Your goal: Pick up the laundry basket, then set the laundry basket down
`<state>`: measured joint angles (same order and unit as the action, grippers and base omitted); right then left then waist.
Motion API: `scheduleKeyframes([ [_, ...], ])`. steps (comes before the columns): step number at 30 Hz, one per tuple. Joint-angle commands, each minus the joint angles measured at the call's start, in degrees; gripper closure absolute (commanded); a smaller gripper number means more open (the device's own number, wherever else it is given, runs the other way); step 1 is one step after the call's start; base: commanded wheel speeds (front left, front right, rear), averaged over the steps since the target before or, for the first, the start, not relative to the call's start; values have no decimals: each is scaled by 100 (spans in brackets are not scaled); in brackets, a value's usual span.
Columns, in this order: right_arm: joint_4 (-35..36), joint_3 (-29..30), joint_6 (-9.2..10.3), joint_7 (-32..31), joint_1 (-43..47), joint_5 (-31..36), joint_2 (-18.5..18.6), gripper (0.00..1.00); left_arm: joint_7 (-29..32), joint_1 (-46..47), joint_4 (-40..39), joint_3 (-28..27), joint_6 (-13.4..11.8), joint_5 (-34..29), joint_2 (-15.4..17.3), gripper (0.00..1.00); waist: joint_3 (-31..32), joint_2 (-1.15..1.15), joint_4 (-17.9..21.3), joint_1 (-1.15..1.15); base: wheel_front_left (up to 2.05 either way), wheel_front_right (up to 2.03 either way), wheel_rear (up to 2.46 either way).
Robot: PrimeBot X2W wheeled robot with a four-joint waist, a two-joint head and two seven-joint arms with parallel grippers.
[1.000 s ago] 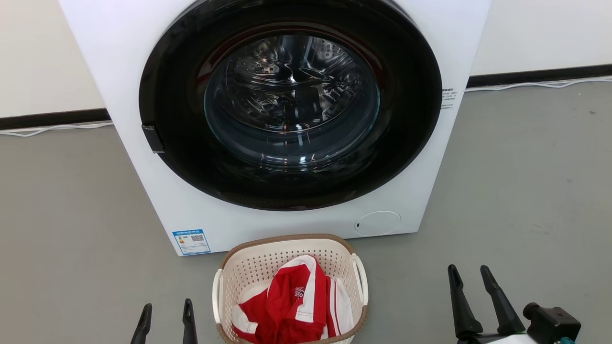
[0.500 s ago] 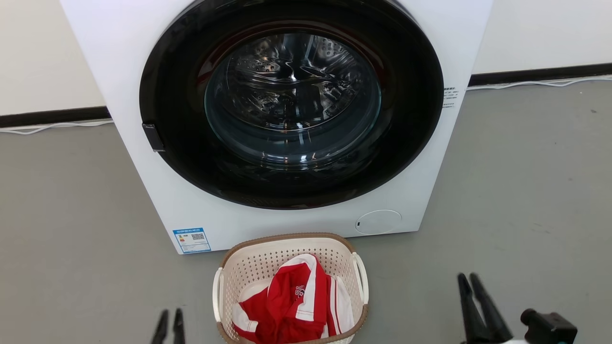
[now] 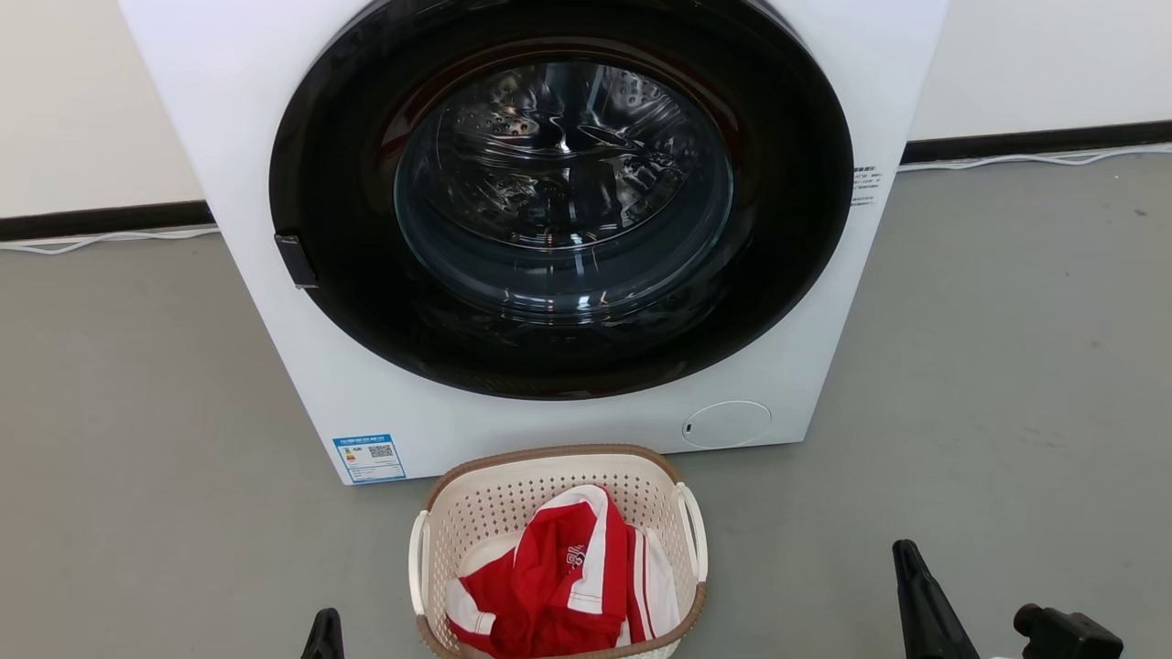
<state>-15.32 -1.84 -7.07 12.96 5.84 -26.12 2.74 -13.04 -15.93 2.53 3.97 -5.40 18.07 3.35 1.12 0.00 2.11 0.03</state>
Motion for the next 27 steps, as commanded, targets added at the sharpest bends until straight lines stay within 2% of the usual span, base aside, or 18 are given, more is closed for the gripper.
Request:
scheduleKeyframes([
  [1, 139, 25, -5, -57, -200, -198, 45, 100, 20, 223, -93, -41, 89, 212, 46, 100, -3, 0, -3, -2, 0, 0, 0],
  [27, 138, 120, -13, -414, -424, -1725, 102, 100, 360, 686, 219, -144, 371, 1949, 115, 100, -31, 0, -51, -2, 0, 0, 0],
])
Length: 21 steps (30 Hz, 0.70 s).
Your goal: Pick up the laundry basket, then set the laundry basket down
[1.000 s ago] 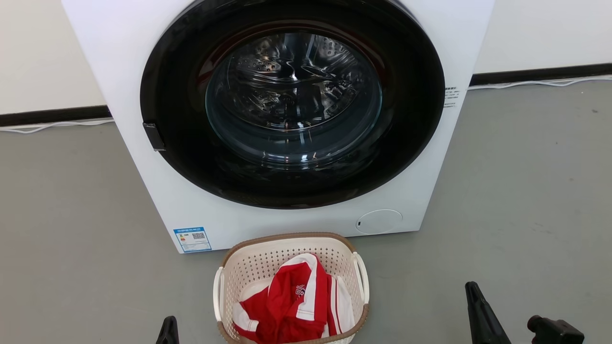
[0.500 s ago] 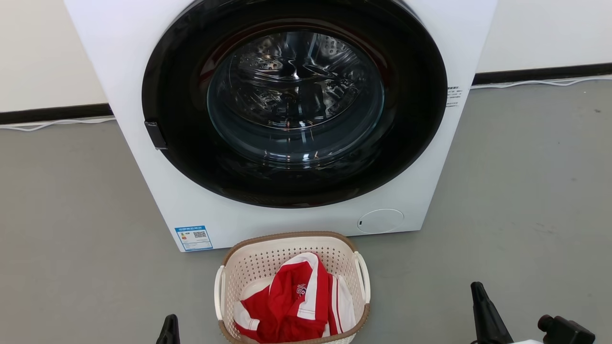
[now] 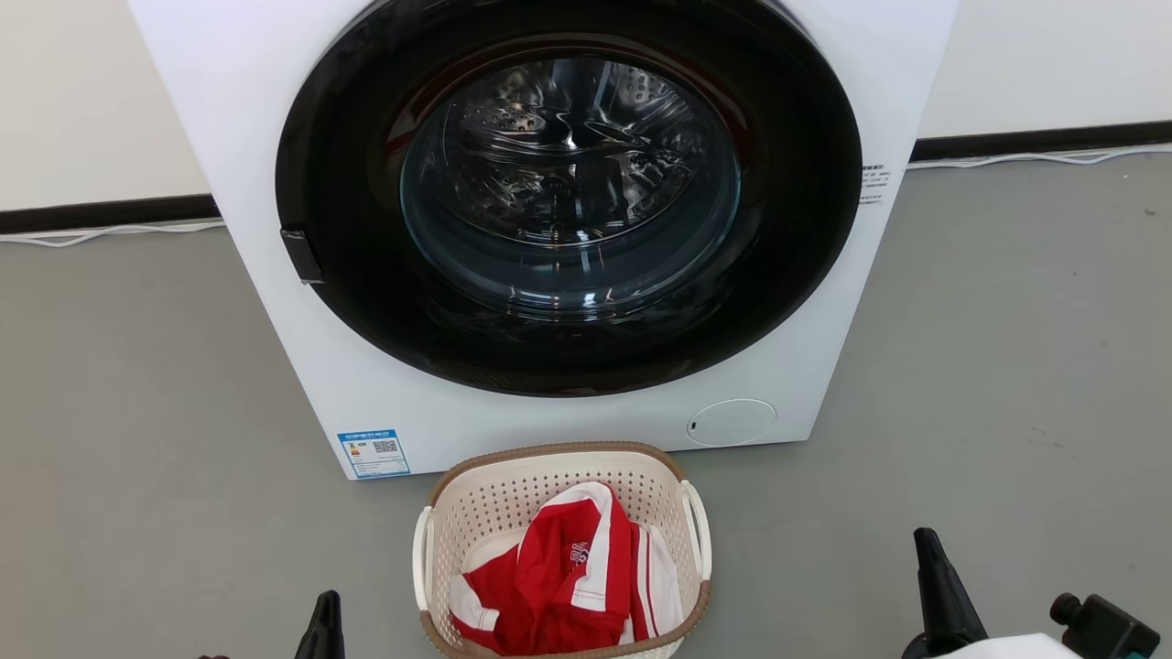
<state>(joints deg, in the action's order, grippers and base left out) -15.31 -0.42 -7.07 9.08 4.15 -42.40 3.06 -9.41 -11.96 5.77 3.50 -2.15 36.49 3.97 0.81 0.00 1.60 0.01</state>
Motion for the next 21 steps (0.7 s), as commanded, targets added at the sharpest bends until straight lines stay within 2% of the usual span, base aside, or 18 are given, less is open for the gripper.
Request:
scheduleKeyframes([
  [1, 137, -17, -14, -41, -264, -157, 72, 100, 12, 306, -96, -102, 57, 175, 54, 100, -1, 0, -2, -1, 0, 0, 0],
  [21, 140, 96, -21, -367, -450, -1412, 96, 100, 331, 671, 122, -235, 283, 1595, 79, 100, -26, 0, -41, -1, 0, 0, 0],
])
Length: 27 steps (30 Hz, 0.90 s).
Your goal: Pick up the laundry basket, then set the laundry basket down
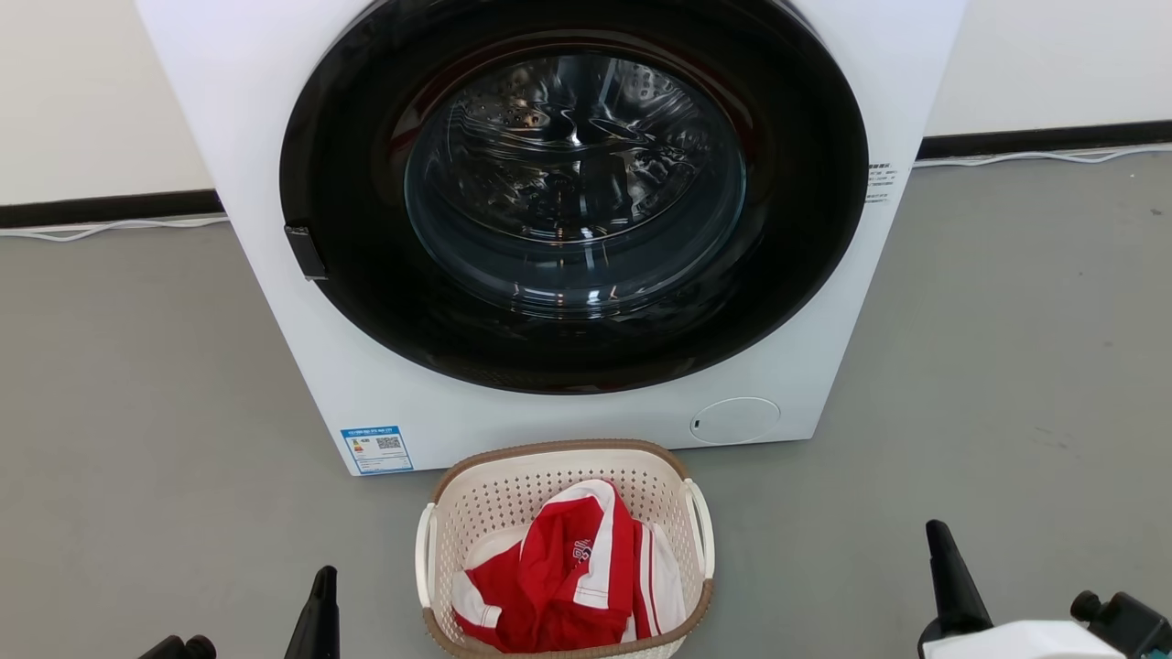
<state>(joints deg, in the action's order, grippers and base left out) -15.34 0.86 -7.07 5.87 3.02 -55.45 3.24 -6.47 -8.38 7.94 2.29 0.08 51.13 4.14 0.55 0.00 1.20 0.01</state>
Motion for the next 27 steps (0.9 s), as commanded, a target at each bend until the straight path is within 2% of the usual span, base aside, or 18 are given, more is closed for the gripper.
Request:
scheduleKeyframes([
  [1, 143, -27, -21, -62, -345, -166, 79, 100, 52, 331, -84, -121, 71, 199, 63, 100, -1, 0, -3, -1, 0, 0, 0],
  [27, 143, 132, -29, -471, -569, -1641, 90, 100, 461, 774, 189, -313, 340, 1864, 69, 100, -30, 0, -50, -1, 0, 0, 0],
])
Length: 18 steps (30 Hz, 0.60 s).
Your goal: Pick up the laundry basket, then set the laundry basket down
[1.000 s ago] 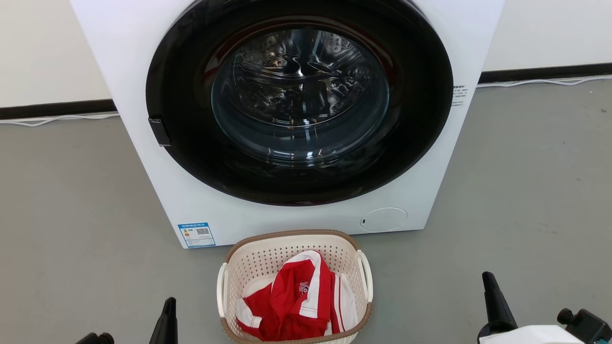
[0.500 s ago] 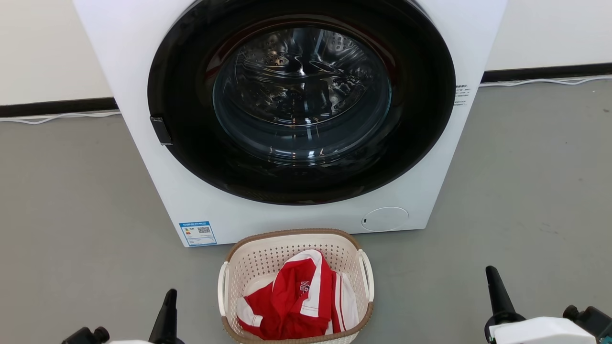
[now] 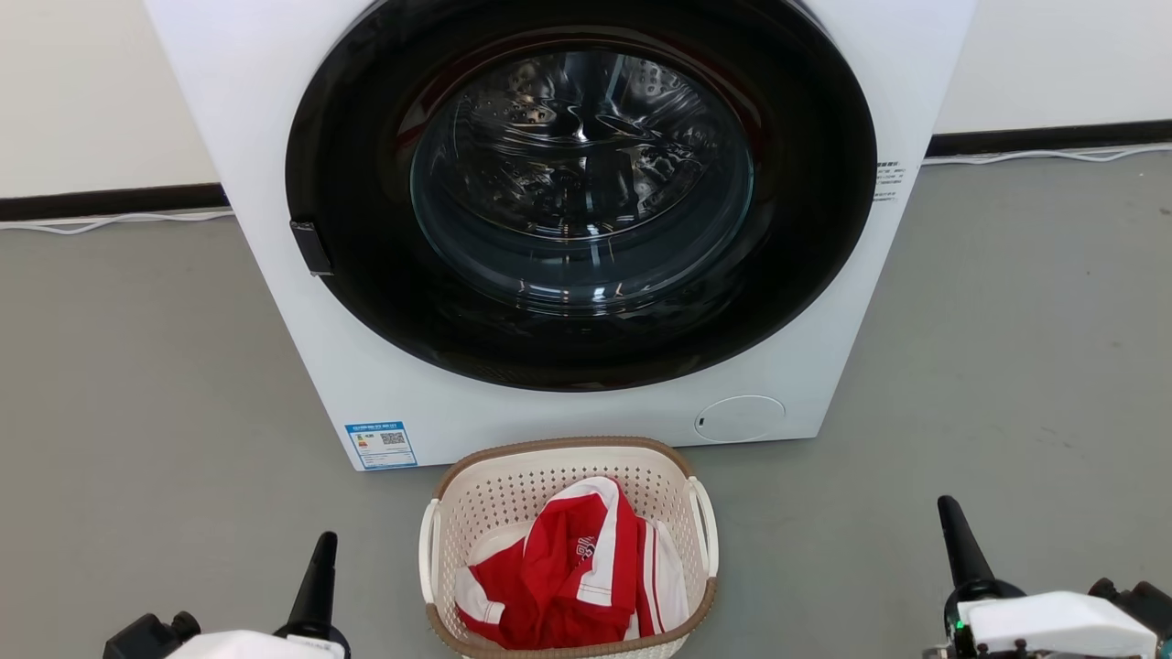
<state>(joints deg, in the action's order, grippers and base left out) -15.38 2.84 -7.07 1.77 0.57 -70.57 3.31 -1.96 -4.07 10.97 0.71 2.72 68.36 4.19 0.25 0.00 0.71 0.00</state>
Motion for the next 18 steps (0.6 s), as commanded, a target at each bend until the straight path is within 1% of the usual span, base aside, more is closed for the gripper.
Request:
scheduleKeyframes([
  [1, 146, -58, -30, -78, -334, -188, 82, 100, 27, 361, -103, -163, 87, 206, 63, 100, -2, 0, -3, 0, 0, 0, 0],
  [18, 146, 61, -35, -363, -486, -1178, 82, 100, 316, 662, 83, -308, 269, 1321, 57, 100, -21, 0, -35, 0, 0, 0, 0],
])
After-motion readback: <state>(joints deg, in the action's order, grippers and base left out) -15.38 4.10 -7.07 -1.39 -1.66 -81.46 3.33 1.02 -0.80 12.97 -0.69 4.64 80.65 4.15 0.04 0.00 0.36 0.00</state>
